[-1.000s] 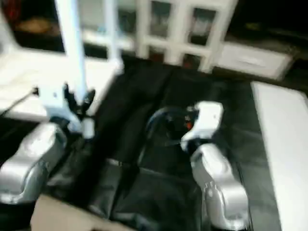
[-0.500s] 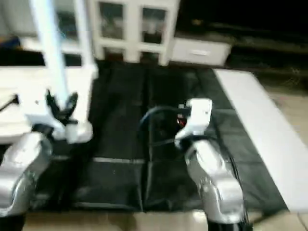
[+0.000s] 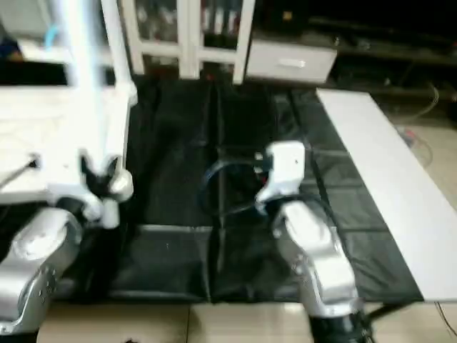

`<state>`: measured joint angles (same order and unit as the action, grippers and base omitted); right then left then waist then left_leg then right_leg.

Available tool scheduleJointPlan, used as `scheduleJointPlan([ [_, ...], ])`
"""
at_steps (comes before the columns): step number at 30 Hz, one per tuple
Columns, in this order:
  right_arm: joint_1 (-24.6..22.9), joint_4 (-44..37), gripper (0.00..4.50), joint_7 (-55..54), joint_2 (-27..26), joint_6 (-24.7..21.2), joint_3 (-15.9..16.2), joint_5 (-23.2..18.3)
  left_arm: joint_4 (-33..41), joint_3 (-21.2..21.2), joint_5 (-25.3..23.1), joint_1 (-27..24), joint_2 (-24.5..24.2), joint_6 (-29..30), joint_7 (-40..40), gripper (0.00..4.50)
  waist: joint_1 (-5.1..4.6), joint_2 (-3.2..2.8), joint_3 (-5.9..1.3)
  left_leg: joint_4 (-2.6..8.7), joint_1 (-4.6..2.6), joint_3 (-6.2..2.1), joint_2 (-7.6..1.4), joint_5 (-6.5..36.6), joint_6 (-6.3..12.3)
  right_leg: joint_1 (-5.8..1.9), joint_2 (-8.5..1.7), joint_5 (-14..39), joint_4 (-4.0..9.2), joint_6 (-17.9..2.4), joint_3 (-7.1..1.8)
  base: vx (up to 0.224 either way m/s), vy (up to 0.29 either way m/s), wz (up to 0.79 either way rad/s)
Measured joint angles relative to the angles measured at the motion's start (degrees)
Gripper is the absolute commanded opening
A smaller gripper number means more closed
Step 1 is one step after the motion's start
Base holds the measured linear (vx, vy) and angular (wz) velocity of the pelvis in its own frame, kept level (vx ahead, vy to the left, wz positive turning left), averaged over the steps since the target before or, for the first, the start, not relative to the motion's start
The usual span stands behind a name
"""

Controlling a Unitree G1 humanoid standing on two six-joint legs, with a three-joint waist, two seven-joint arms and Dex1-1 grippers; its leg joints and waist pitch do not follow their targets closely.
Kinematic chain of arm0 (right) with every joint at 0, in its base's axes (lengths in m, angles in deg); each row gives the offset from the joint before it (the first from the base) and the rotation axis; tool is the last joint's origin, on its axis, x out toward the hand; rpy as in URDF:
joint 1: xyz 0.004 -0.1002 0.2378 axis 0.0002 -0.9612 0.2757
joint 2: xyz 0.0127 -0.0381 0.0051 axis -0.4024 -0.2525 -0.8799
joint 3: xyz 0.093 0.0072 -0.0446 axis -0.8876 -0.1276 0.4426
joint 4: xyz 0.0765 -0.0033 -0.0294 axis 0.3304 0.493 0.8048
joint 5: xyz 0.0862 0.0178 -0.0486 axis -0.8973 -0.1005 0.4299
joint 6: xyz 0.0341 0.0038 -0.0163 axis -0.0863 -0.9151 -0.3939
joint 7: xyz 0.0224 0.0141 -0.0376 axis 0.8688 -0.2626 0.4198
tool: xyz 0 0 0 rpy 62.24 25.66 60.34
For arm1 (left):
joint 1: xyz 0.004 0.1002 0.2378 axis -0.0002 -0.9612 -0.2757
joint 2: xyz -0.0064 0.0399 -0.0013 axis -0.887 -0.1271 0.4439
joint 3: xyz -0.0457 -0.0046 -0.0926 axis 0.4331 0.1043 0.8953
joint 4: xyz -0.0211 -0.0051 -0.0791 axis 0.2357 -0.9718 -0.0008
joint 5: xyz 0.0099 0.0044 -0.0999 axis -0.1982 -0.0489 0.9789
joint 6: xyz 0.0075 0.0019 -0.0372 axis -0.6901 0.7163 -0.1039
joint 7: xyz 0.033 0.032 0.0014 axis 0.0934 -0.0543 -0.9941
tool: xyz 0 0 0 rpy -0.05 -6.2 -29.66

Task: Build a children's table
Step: Pick table leg

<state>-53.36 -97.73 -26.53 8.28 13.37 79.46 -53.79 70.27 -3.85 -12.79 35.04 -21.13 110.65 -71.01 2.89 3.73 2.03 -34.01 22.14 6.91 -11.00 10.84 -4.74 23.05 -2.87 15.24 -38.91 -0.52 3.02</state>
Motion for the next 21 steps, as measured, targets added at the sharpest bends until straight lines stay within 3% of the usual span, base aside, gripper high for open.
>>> scheduleJointPlan([
  [2, 2.4, 1.8, 4.5, 3.4, 5.3, 6.1, 3.5, 5.2, 0.0, 0.3, 4.2, 1.3, -2.0, 4.4, 3.6, 1.54, 0.28, -0.49, 0.34, 0.1, -0.12, 0.13, -0.69, -0.8, -1.88, -0.04, 0.41, -0.3, 0.04, 0.2, 0.0, -0.077, -0.032, -0.05],
  [7, 10.7, 7.1, 4.5, 10.1, 13.7, 20.2, 9.1, 15.8, -0.6, 2.6, 15.4, 4.3, -4.2, 14.6, 11.2, 1.54, 0.25, -0.49, 0.61, -0.22, -0.18, 0.73, -0.91, -1.0, -2.04, -0.01, 0.45, -1.3, 0.43, 0.4, -0.43, -0.012, 0.0, 0.0],
  [10, 15.0, 9.8, 4.5, 12.1, 16.5, 26.1, 9.7, 19.8, -0.8, 4.5, 20.3, 6.7, -5.7, 20.1, 13.4, 1.54, 0.37, -0.5, 0.63, -0.32, -0.14, 1.14, -0.93, -1.0, -2.0, -0.13, 0.43, -1.8, 0.93, 0.4, -0.63, -0.014, 0.017, -0.01],
  [14, 21.9, 15.0, 4.5, 14.2, 21.0, 34.8, 13.1, 26.4, -2.4, 8.0, 29.6, 10.7, -6.7, 32.7, 14.2, 1.54, 0.28, -0.43, 0.87, -0.75, 0.03, 1.45, -0.9, -1.0, -1.92, -0.04, 0.36, -2.3, 0.98, 0.3, -0.9, 0.0, 0.0, 0.0],
  [17, 28.1, 17.8, 4.5, 14.6, 24.0, 42.3, 14.2, 30.8, -3.3, 9.0, 32.2, 13.3, -8.5, 39.6, 15.5, 1.54, 0.24, -0.38, 0.88, -0.83, 0.01, 1.46, -0.93, -0.9, -1.85, -0.05, 0.42, -2.3, 0.95, 0.3, -0.9, 0.0, 0.0, 0.0],
  [20, 30.9, 20.1, 4.5, 14.4, 24.5, 46.0, 15.0, 33.3, -3.5, 9.1, 32.3, 13.4, -9.4, 42.2, 16.0, 1.54, 0.25, -0.39, 0.88, -0.85, -0.03, 1.46, -0.95, -0.9, -1.8, -0.09, 0.45, -2.2, 0.95, 0.3, -0.92, 0.0, 0.0, 0.0],
  [21, 34.7, 25.4, 4.5, 13.5, 24.7, 48.6, 18.2, 37.2, -4.3, 8.8, 32.4, 14.0, -9.5, 44.3, 16.2, 1.54, 0.14, -0.55, 0.98, -0.98, 0.04, 1.46, -0.95, -0.9, -1.77, -0.04, 0.45, -2.3, 0.91, 0.3, -0.92, 0.0, 0.0, 0.0],
])
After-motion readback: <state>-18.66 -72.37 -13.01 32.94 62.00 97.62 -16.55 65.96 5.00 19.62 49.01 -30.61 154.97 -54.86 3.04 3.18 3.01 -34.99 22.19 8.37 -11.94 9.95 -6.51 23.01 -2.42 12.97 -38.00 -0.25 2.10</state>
